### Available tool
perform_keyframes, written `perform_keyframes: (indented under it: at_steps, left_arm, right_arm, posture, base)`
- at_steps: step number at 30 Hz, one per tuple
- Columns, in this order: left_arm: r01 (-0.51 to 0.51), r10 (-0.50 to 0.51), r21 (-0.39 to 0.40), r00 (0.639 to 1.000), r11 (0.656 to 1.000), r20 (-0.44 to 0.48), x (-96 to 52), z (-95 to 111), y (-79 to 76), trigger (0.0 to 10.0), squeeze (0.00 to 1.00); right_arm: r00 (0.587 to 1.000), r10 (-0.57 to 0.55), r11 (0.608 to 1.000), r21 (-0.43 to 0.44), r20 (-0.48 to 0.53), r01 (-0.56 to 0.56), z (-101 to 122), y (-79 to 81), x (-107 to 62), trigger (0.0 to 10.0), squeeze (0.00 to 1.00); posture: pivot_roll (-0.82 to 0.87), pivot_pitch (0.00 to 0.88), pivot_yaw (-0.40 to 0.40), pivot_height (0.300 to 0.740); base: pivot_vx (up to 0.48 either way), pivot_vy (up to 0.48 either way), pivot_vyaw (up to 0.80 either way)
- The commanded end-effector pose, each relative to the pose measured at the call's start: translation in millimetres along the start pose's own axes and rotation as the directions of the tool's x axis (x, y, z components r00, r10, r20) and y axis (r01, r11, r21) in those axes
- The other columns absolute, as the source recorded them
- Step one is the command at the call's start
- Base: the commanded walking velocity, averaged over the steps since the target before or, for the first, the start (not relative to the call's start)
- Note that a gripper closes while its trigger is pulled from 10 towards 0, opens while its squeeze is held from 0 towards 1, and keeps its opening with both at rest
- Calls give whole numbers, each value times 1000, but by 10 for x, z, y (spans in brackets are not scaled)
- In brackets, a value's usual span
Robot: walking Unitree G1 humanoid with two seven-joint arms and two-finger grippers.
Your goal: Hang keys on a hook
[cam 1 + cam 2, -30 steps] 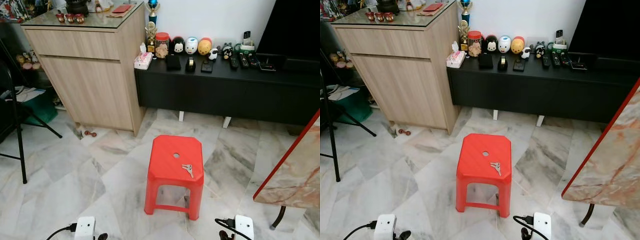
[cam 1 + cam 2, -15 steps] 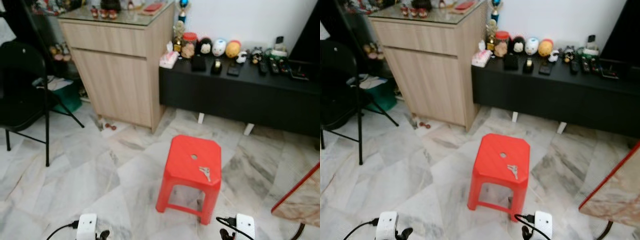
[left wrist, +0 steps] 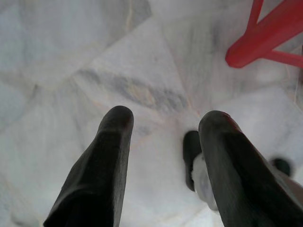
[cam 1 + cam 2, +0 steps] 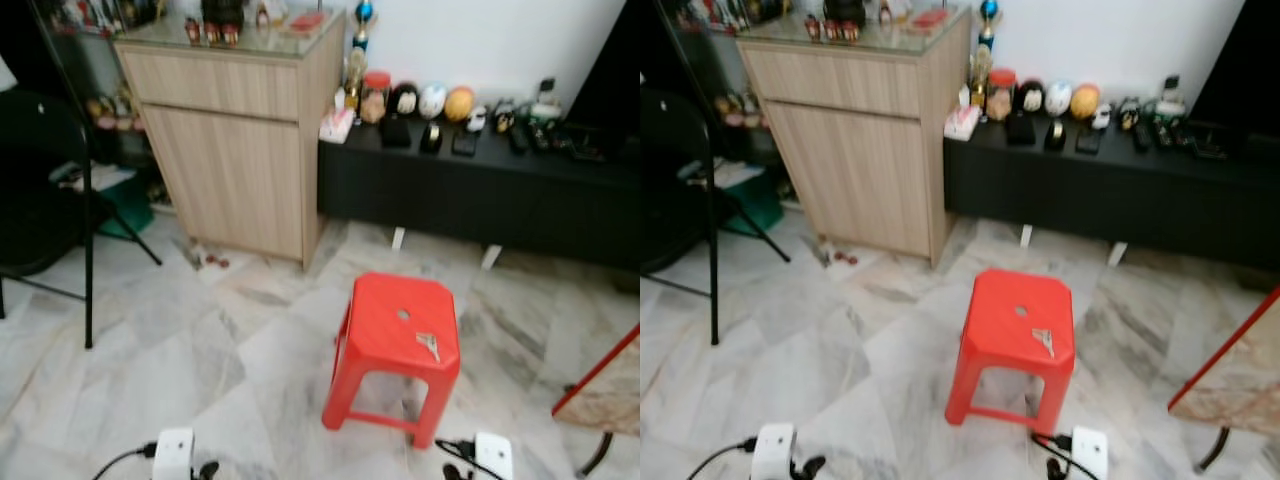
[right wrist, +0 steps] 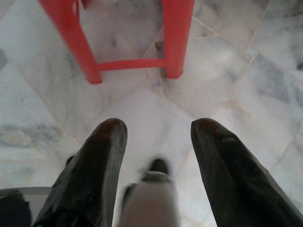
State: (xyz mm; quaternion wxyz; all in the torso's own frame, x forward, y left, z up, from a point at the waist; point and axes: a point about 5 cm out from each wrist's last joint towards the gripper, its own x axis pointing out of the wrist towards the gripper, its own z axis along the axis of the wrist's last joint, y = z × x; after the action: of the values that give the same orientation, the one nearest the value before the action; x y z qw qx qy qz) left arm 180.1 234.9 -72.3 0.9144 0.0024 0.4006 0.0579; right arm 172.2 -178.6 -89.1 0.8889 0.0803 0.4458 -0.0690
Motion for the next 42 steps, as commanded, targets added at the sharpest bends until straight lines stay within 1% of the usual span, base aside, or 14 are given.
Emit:
perform_keyframes:
  at_steps: [1, 14, 29, 42]
  left_arm:
    - [8, -8, -12, 1000, 1000, -7, -1, -28, -44, 10000, 0]
    - [17, -17, 4, 1000, 1000, -6, 0, -27, -57, 10000, 0]
    - [28, -28, 15, 1000, 999, -1, -6, -38, -71, 10000, 0]
    - [39, -39, 22, 999, 999, 14, 3, -4, -89, 10000, 0]
  right_arm:
    - [1000, -26, 1000, -1, 2, 26, 2, -95, -10, 10000, 0]
    - [1000, -20, 1000, -4, 2, 20, -3, -71, -8, 10000, 0]
    - [1000, -19, 1000, -2, 0, 19, -24, -60, -13, 10000, 0]
    - [1000, -14, 1000, -5, -2, 14, -25, -31, -9, 10000, 0]
  posture:
    - [118, 34, -17, 740]
    - [121, 31, -17, 740]
    - [125, 0, -12, 740]
    - [117, 0, 2, 740]
  base:
    - [0, 251, 0]
    - [0, 0, 0]
    - [0, 0, 0]
    - [252, 0, 0]
